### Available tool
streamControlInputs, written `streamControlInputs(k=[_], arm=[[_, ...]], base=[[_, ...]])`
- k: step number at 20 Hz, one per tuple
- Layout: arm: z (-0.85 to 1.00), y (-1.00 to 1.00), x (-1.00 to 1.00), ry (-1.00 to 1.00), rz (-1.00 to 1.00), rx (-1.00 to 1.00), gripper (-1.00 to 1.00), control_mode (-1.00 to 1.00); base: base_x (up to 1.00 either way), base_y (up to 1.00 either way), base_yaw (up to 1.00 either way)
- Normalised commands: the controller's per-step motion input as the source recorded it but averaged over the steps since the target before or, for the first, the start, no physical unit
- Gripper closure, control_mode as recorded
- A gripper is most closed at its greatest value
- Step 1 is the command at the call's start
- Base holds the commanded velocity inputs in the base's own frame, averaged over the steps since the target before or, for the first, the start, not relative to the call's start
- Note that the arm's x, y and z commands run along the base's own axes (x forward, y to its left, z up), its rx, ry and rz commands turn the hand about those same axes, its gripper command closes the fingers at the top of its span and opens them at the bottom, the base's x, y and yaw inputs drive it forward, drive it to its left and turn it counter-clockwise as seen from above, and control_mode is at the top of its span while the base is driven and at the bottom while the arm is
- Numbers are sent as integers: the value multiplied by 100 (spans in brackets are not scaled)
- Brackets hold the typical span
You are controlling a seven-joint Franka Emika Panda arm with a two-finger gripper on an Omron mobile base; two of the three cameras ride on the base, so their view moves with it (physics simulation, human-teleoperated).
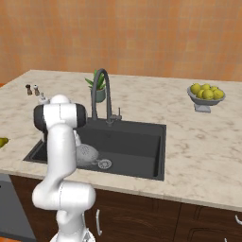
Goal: Put the colander in the sink, put the pear in the colander, and turn on the sink faucet and pour water over the colander.
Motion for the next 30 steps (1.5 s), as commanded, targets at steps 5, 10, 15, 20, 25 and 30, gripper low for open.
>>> streamControlInputs(k=[5, 10, 15, 20, 25, 30], arm=[[-31, -15, -2, 0, -6, 0, 100, -100], [-4, -10, -6, 0, -2, 0, -100, -100], [24, -4, -25, 0, 0, 4, -100, -100], [54, 0, -24, -4, -2, 5, -100, -100], [78, 0, -36, -10, 0, 8, -100, -100], [79, 0, -54, -21, 0, 1, -100, -100]], base=[[0, 0, 0], [0, 0, 0], [0, 0, 0], [0, 0, 0], [0, 0, 0], [0, 0, 0]])
